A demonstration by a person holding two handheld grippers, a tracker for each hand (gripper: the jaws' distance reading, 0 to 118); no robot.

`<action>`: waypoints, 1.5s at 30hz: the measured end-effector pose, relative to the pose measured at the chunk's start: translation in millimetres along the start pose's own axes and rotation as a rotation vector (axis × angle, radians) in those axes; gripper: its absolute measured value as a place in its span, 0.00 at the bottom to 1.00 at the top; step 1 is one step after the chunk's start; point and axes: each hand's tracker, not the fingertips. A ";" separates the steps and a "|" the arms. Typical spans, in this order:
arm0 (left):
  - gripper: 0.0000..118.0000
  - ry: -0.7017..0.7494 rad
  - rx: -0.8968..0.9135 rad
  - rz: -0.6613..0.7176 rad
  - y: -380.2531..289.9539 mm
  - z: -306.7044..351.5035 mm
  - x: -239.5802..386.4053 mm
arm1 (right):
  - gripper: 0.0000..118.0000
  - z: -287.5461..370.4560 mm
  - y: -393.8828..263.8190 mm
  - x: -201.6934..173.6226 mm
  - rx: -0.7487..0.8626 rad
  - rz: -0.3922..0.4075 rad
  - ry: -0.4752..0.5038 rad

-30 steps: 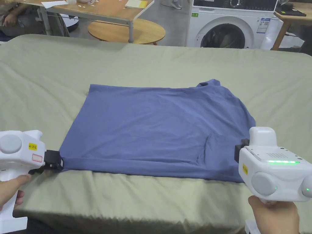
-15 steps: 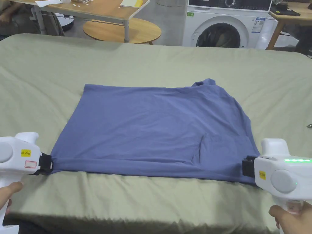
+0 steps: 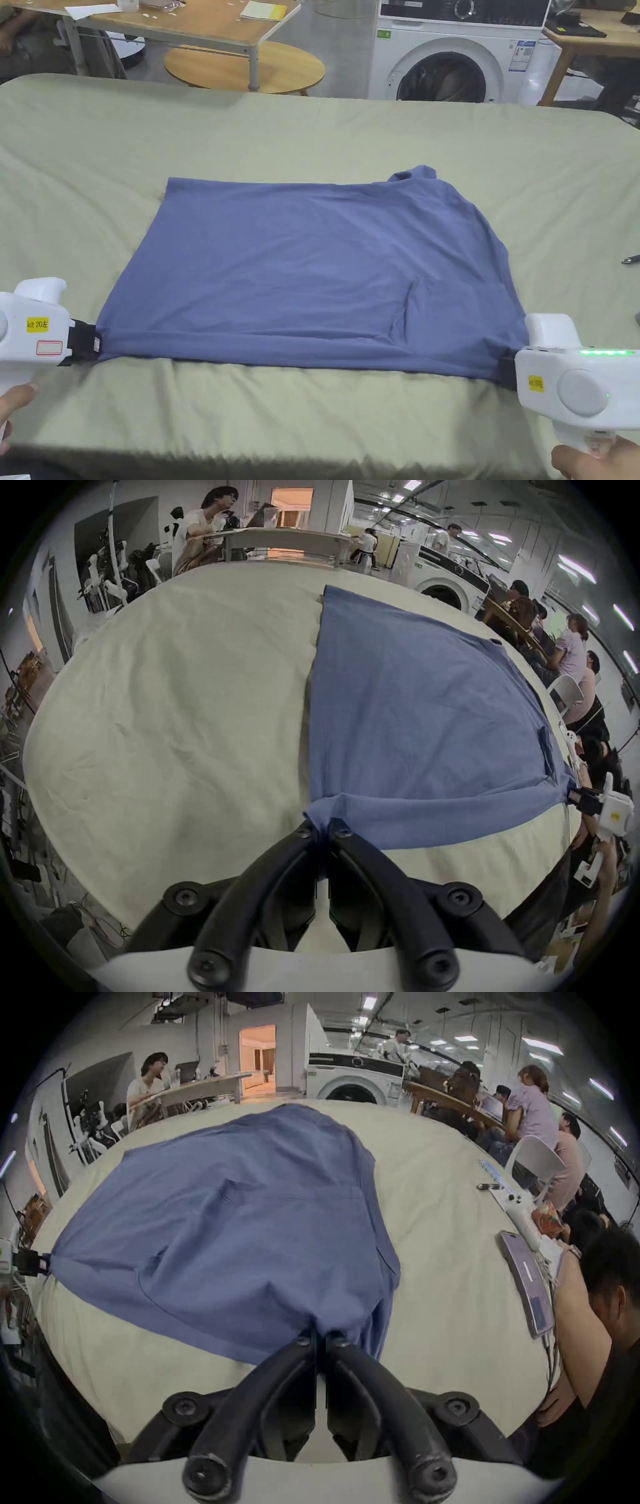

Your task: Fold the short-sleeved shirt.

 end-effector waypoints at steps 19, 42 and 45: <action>0.00 -0.068 0.183 0.063 122.0 -5.2 1.1 | 0.00 -7.2 126.0 1.6 0.160 -0.044 0.028; 0.33 -0.036 0.234 0.019 154.1 -39.5 22.4 | 0.38 -52.1 158.0 -31.7 0.281 0.028 -0.051; 0.33 -0.083 0.330 -0.010 134.3 -18.1 35.4 | 0.37 -32.5 149.1 -43.8 0.367 -0.031 -0.031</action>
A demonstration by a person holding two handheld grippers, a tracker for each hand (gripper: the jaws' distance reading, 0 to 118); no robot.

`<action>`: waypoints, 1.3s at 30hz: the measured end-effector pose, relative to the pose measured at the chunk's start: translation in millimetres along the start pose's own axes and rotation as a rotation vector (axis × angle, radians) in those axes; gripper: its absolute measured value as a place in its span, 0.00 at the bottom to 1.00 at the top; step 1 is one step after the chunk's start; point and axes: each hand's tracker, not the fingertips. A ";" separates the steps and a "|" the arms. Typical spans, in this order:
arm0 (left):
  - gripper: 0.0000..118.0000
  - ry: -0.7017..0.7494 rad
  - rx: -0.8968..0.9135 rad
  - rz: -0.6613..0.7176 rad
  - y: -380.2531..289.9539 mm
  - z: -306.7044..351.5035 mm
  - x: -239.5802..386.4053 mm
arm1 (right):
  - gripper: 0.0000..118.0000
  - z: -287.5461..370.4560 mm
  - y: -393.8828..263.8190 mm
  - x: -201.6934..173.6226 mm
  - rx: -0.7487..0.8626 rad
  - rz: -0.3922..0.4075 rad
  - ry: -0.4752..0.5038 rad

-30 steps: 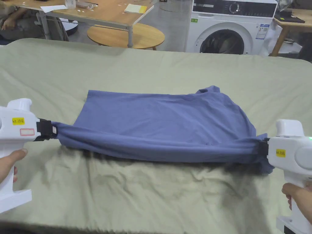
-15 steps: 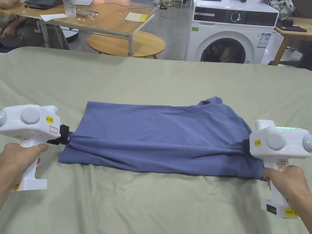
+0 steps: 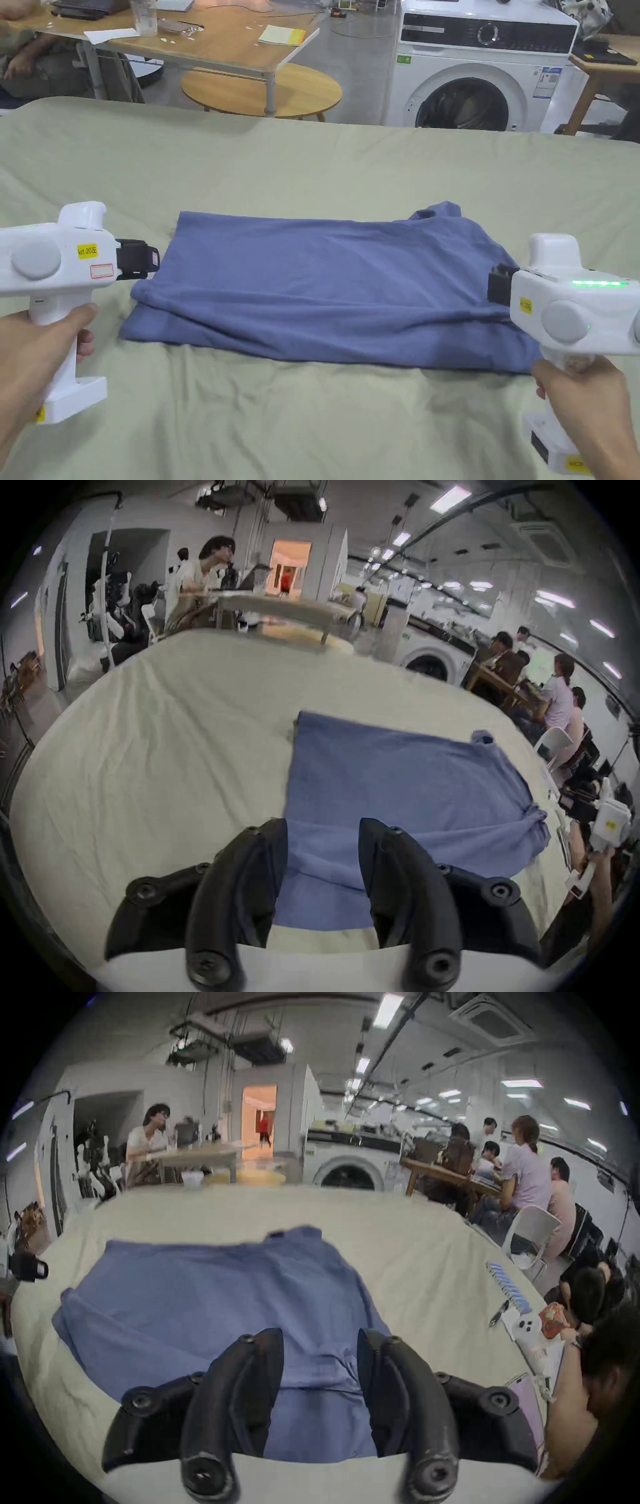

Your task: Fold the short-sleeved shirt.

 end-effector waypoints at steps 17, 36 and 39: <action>0.00 0.053 -0.023 0.002 -41.3 27.5 0.6 | 0.00 40.6 -26.4 -46.0 0.107 -0.025 0.080; 0.52 0.164 -0.518 -0.025 -24.8 -69.6 -12.2 | 0.00 31.6 -48.2 -33.4 0.001 0.028 0.050; 0.27 0.139 -0.493 -0.068 -32.8 -57.9 -9.3 | 0.00 29.7 -49.9 -27.1 -0.013 0.020 0.048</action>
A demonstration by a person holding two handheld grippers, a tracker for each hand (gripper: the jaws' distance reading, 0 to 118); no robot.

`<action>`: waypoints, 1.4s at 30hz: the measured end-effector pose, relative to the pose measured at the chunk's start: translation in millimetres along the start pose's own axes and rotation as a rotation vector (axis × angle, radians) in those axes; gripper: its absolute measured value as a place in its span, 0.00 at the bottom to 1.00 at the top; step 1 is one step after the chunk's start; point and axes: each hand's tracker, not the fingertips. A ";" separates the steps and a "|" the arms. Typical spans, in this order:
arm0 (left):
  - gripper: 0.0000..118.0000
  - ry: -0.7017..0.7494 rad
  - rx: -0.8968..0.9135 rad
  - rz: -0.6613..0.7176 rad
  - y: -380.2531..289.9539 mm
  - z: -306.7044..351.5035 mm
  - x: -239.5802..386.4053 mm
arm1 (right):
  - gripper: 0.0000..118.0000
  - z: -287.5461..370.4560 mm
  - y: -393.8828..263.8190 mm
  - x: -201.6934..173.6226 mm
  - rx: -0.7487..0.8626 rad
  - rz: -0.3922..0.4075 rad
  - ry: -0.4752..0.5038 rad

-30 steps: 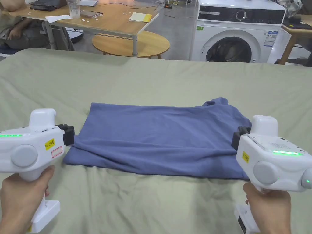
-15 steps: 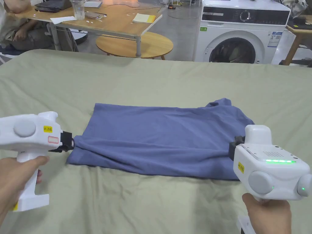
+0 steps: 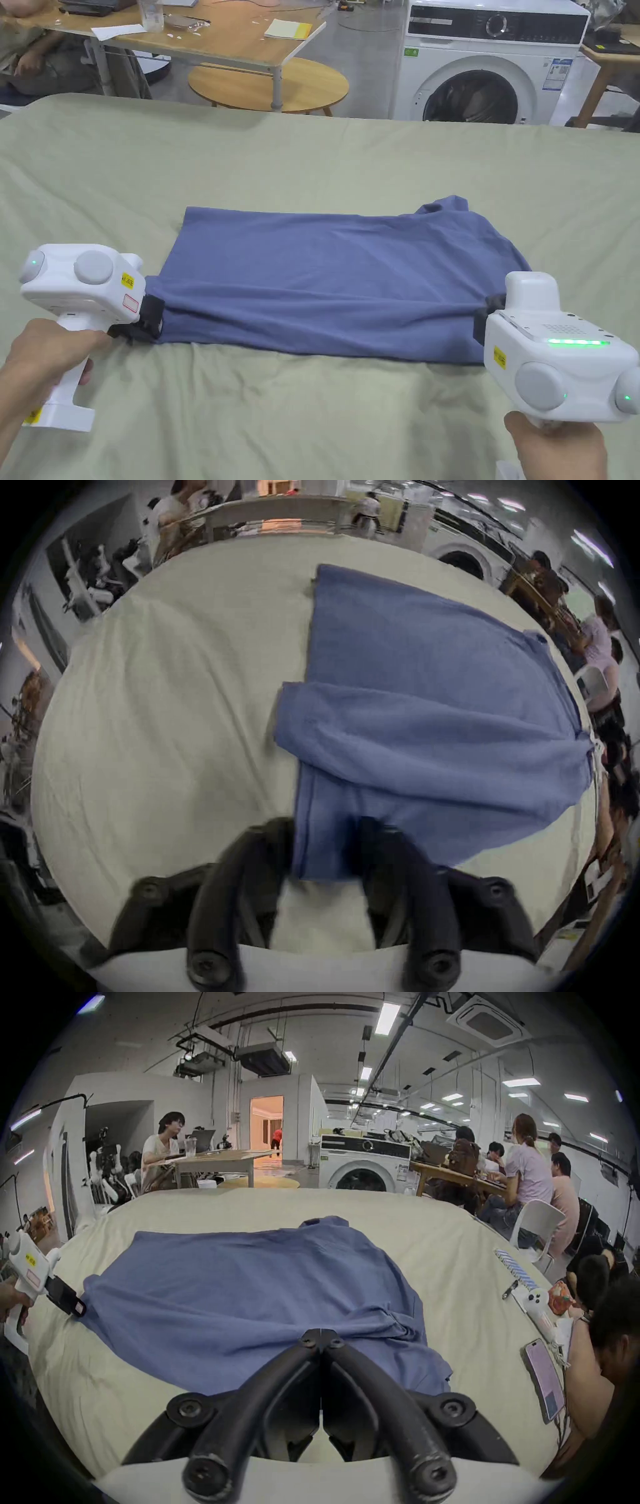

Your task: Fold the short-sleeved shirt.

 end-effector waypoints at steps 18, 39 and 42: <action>0.00 -0.140 0.169 0.042 -26.8 36.3 -17.4 | 0.54 -60.0 -5.3 96.1 -0.338 -0.064 -0.056; 0.00 -0.161 0.288 0.056 -51.9 93.4 -25.9 | 0.01 12.1 8.8 84.1 -0.278 -0.002 0.020; 0.00 -0.147 0.275 0.062 -72.7 98.9 -36.3 | 0.01 34.1 -3.9 82.5 -0.294 0.025 0.016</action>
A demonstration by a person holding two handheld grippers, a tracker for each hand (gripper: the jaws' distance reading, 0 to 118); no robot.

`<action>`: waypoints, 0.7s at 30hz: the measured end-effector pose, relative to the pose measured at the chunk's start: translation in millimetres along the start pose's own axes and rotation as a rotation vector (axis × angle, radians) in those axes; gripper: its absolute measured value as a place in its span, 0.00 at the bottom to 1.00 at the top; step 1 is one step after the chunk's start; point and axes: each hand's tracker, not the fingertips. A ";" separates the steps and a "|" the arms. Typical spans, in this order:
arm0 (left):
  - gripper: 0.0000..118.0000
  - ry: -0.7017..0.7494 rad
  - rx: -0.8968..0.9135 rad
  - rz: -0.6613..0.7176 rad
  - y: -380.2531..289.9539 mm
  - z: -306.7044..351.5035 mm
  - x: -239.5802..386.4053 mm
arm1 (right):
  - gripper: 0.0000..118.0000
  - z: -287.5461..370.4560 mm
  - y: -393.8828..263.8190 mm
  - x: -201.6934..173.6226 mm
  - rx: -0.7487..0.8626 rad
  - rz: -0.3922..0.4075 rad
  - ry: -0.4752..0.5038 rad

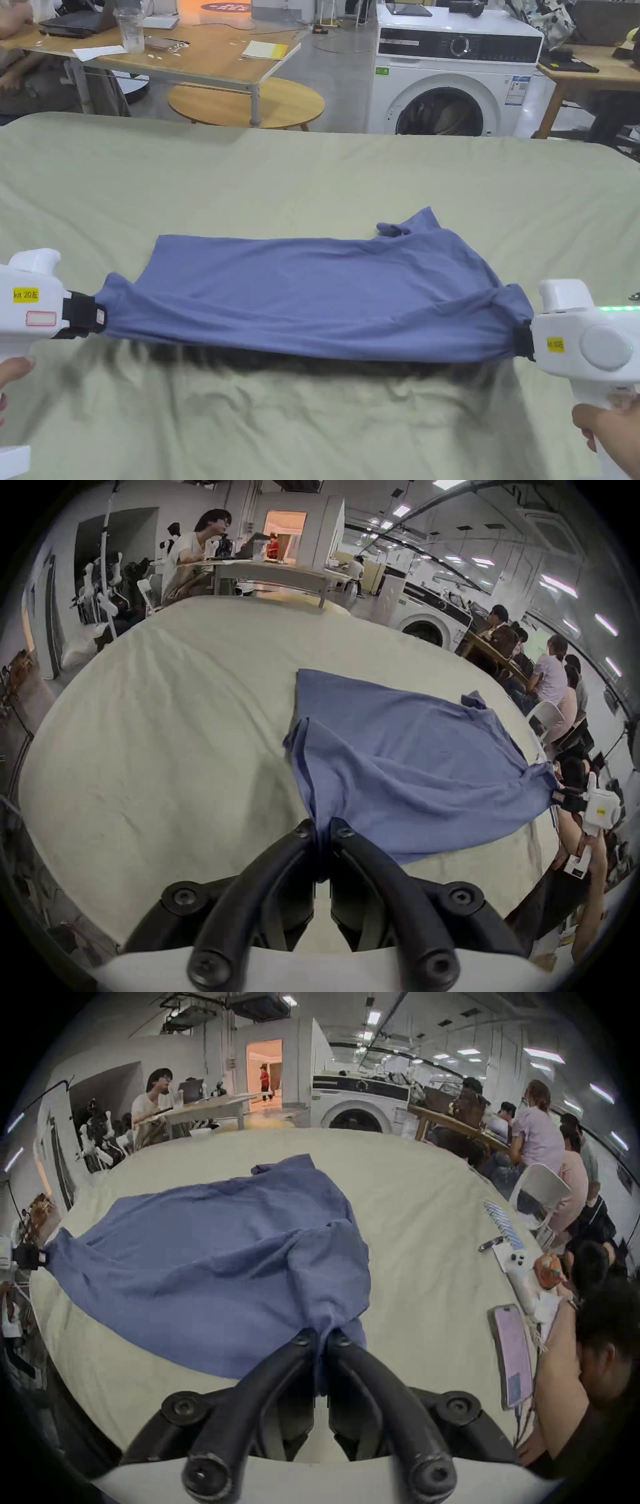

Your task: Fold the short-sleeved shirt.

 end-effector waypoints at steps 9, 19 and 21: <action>0.00 0.050 -0.100 0.010 -68.2 -20.5 -22.0 | 0.01 -16.3 -73.0 -19.7 -0.147 0.056 -0.039; 0.07 0.076 -0.096 0.015 -69.2 -27.2 -12.9 | 0.29 -14.9 -61.6 -27.2 -0.138 0.014 -0.153; 0.28 0.098 -0.042 -0.015 -61.5 -16.7 -3.3 | 0.52 -3.0 -51.7 -31.5 -0.068 0.009 -0.179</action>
